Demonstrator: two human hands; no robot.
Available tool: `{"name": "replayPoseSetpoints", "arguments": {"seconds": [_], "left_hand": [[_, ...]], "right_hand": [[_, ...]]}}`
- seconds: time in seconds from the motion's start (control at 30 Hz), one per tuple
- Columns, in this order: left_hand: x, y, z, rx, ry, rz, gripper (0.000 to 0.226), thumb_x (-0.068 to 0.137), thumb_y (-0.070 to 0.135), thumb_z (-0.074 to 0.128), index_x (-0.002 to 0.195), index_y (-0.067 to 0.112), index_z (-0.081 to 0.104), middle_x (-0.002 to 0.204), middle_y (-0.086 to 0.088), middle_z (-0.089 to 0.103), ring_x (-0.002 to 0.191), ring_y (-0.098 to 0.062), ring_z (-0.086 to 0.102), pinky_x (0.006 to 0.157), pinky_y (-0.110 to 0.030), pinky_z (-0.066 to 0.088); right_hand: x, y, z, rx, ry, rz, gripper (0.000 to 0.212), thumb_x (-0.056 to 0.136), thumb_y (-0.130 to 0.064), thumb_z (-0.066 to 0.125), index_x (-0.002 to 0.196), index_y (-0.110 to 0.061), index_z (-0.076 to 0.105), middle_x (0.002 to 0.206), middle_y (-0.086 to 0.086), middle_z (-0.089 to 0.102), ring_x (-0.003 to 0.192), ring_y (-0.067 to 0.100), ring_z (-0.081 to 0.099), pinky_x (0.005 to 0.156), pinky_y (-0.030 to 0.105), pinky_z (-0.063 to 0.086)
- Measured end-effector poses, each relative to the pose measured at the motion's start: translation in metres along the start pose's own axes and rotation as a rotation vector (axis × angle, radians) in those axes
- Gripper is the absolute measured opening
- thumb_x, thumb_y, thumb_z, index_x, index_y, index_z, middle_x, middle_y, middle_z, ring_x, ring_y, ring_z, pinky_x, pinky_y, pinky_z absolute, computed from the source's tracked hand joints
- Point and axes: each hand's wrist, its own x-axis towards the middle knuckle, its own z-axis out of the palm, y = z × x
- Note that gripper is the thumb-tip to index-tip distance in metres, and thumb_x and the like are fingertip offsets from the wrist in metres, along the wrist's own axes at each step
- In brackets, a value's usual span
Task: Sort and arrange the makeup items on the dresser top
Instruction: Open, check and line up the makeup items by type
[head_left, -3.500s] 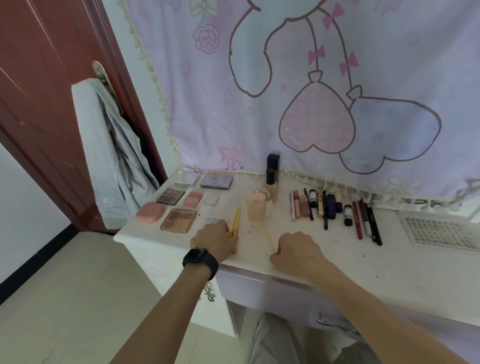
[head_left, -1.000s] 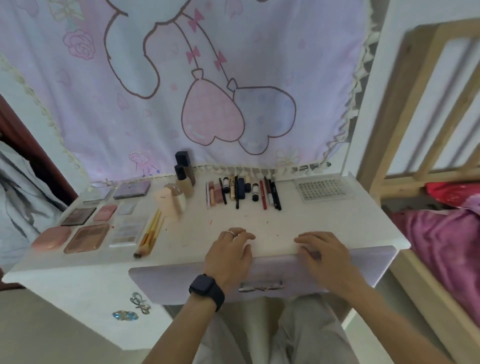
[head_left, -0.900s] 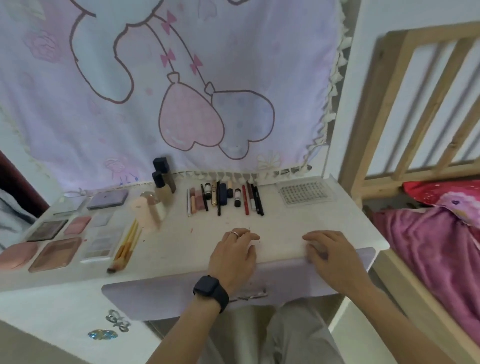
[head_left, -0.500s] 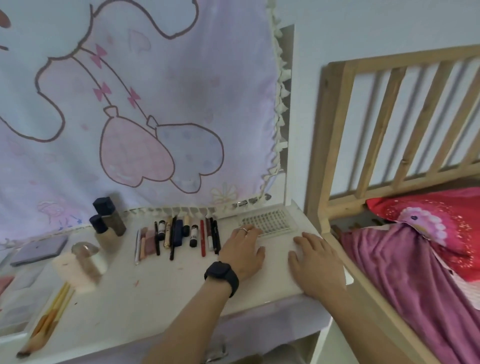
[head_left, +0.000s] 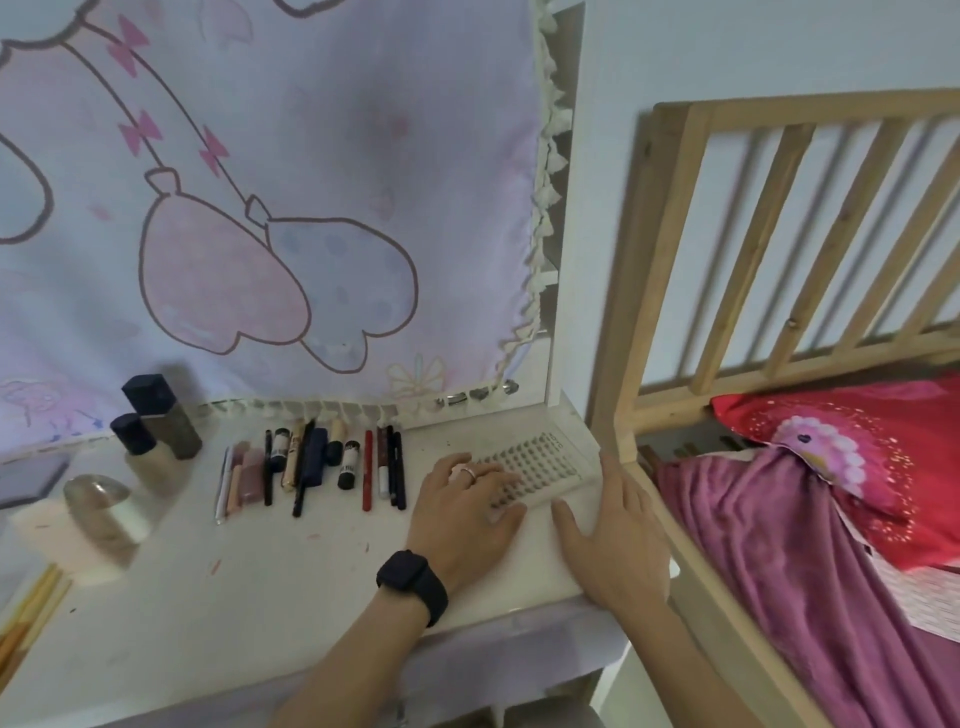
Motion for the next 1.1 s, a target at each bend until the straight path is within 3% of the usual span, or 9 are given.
{"name": "replayPoseSetpoints", "arguments": {"seconds": [0.1, 0.27, 0.37, 0.5, 0.6, 0.67, 0.77, 0.93, 1.1], "left_hand": [[0.001, -0.001, -0.002, -0.104, -0.070, -0.009, 0.049, 0.076, 0.066, 0.052, 0.119, 0.045, 0.055, 0.143, 0.008, 0.042, 0.148, -0.019, 0.014, 0.121, -0.036, 0.016], [0.005, -0.002, -0.003, -0.156, -0.167, -0.036, 0.061, 0.076, 0.071, 0.048, 0.133, 0.049, 0.041, 0.156, -0.007, 0.034, 0.150, -0.017, 0.006, 0.120, -0.035, 0.022], [0.001, 0.000, -0.007, -0.187, -0.155, -0.054, 0.072, 0.077, 0.075, 0.040, 0.141, 0.045, 0.040, 0.153, -0.004, 0.042, 0.146, -0.012, 0.010, 0.118, -0.029, 0.023], [0.001, 0.007, -0.016, -0.285, -0.123, -0.099, 0.069, 0.075, 0.076, 0.034, 0.133, 0.044, 0.054, 0.146, 0.002, 0.052, 0.133, -0.008, 0.027, 0.106, -0.019, 0.021], [0.003, 0.006, -0.021, -0.452, -0.098, -0.165, 0.062, 0.078, 0.077, 0.034, 0.126, 0.046, 0.059, 0.125, 0.012, 0.065, 0.121, -0.014, 0.051, 0.102, -0.029, 0.040], [0.002, 0.004, -0.025, -0.582, -0.075, -0.205, 0.056, 0.079, 0.075, 0.036, 0.125, 0.051, 0.060, 0.119, 0.017, 0.068, 0.111, 0.002, 0.057, 0.094, -0.021, 0.045], [-0.001, 0.005, -0.033, -0.743, -0.019, -0.258, 0.038, 0.081, 0.071, 0.041, 0.111, 0.064, 0.062, 0.107, 0.034, 0.066, 0.102, 0.023, 0.053, 0.085, -0.005, 0.039], [-0.004, 0.004, -0.041, -0.849, 0.018, -0.299, 0.027, 0.082, 0.071, 0.043, 0.099, 0.069, 0.063, 0.097, 0.043, 0.064, 0.104, 0.020, 0.055, 0.086, -0.011, 0.041], [-0.003, 0.003, -0.036, -0.832, 0.003, -0.244, 0.033, 0.084, 0.071, 0.042, 0.107, 0.063, 0.065, 0.102, 0.031, 0.069, 0.100, 0.000, 0.064, 0.086, -0.022, 0.049]], "right_hand": [[0.001, -0.001, 0.000, -0.039, -0.022, -0.001, 0.080, 0.091, -0.061, 0.048, 0.158, -0.028, 0.020, 0.159, -0.006, 0.037, 0.148, 0.016, 0.028, 0.117, 0.039, 0.029], [0.002, -0.001, -0.002, -0.034, -0.018, -0.009, 0.076, 0.089, -0.066, 0.043, 0.154, -0.030, 0.029, 0.156, -0.012, 0.040, 0.145, 0.013, 0.028, 0.115, 0.039, 0.031], [-0.001, -0.004, -0.006, 0.054, -0.005, -0.002, 0.078, 0.086, -0.074, 0.039, 0.153, -0.034, 0.032, 0.155, -0.015, 0.041, 0.144, 0.012, 0.033, 0.115, 0.040, 0.033], [-0.001, -0.012, -0.011, 0.280, -0.001, 0.099, 0.084, 0.076, -0.089, 0.046, 0.147, -0.047, 0.029, 0.139, -0.019, 0.055, 0.134, 0.015, 0.049, 0.110, 0.049, 0.041], [0.010, -0.019, -0.014, 0.453, -0.074, 0.207, 0.103, 0.060, -0.097, 0.057, 0.146, -0.046, 0.029, 0.119, -0.026, 0.066, 0.128, 0.011, 0.055, 0.112, 0.047, 0.039], [0.018, -0.027, -0.012, 0.639, -0.184, 0.217, 0.093, 0.060, -0.092, 0.066, 0.139, -0.050, 0.040, 0.119, -0.022, 0.070, 0.123, 0.009, 0.059, 0.113, 0.044, 0.039], [0.018, -0.045, -0.006, 0.813, -0.277, 0.149, 0.087, 0.066, -0.086, 0.067, 0.138, -0.070, 0.021, 0.135, -0.011, 0.065, 0.132, 0.010, 0.054, 0.114, 0.043, 0.036], [0.013, -0.057, 0.002, 0.965, -0.191, 0.048, 0.086, 0.073, -0.066, 0.079, 0.141, -0.062, 0.027, 0.134, 0.000, 0.064, 0.127, 0.017, 0.060, 0.095, 0.026, 0.049], [0.015, -0.049, 0.004, 1.017, -0.144, 0.022, 0.076, 0.076, -0.037, 0.073, 0.143, -0.038, 0.037, 0.114, -0.001, 0.073, 0.115, 0.016, 0.066, 0.101, 0.039, 0.052]]}}
